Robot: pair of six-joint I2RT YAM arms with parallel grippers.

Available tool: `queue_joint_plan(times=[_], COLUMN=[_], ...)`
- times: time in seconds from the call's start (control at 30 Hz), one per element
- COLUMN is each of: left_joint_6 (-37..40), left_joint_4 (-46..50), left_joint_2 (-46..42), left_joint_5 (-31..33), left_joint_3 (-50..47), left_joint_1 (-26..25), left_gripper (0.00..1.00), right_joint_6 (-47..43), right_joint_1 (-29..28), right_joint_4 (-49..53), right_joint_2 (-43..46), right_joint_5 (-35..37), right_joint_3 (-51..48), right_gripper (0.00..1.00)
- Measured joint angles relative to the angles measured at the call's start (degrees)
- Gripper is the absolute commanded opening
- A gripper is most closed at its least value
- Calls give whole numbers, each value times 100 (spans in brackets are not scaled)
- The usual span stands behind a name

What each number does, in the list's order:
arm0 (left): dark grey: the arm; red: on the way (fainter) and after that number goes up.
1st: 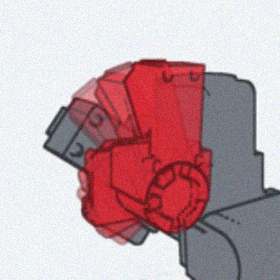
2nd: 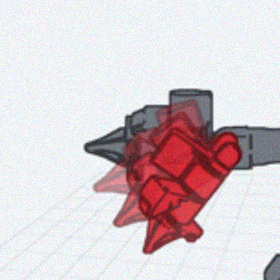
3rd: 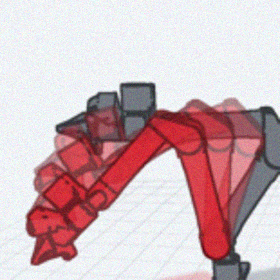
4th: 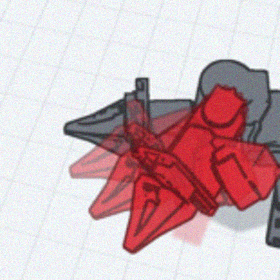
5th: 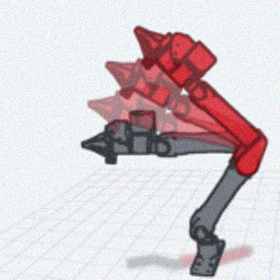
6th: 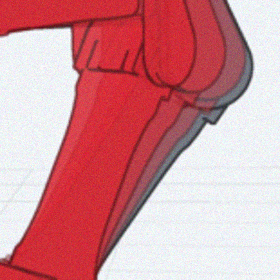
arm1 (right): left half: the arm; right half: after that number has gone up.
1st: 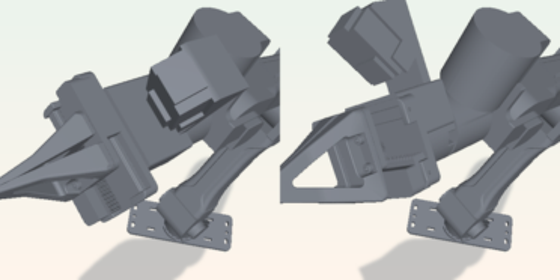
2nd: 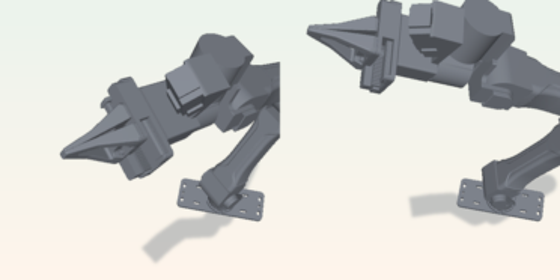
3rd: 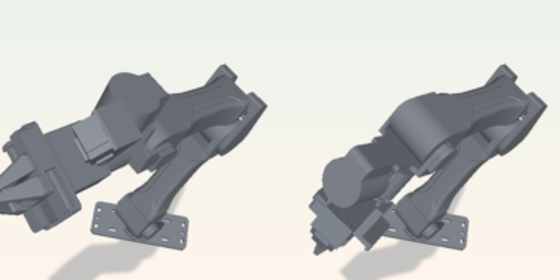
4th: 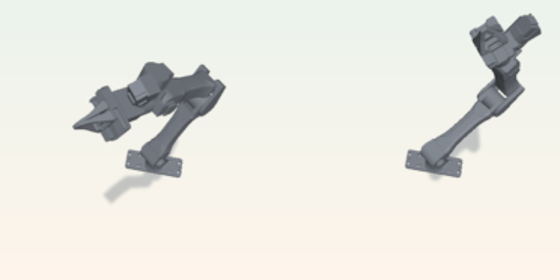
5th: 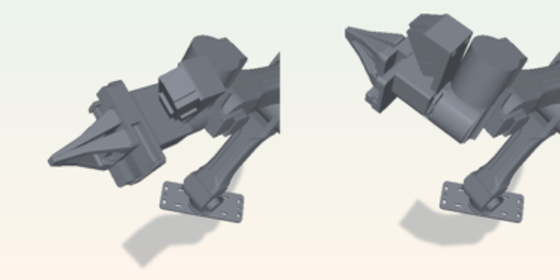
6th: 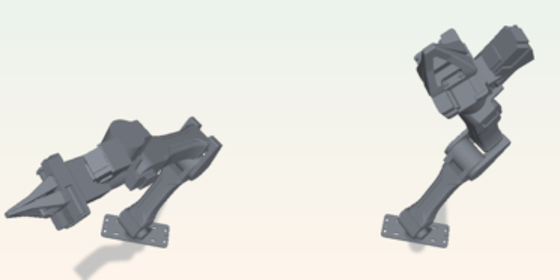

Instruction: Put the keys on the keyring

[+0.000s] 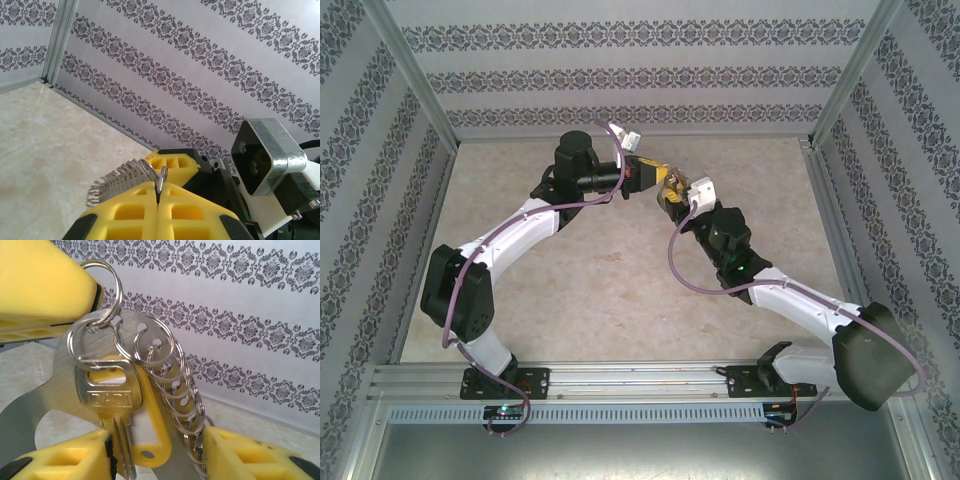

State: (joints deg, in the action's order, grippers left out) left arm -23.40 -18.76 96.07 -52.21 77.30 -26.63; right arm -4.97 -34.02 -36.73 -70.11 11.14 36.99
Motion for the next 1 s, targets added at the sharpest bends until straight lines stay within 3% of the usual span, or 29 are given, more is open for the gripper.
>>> queue_joint_plan(times=[0.27, 0.67, 0.83, 1.0], left_joint_6=[2, 2, 4, 11], left_joint_4=[0, 17, 72, 170], left_joint_2=[-2, -2, -2, -2], left_joint_5=[-2, 0, 0, 0], left_joint_3=[35, 63, 63, 63], left_joint_1=[-7, -7, -4, -4], left_gripper=[0, 0, 0, 0], right_joint_6=[-13, 313, 549, 660], right_joint_1=[15, 603, 920, 1032], right_joint_4=[184, 717, 979, 1178], right_joint_2=[282, 452, 444, 433], right_joint_5=[-229, -1478, -2162, -2695], right_joint_3=[-55, 107, 343, 540], right_gripper=[46, 44, 52, 52])
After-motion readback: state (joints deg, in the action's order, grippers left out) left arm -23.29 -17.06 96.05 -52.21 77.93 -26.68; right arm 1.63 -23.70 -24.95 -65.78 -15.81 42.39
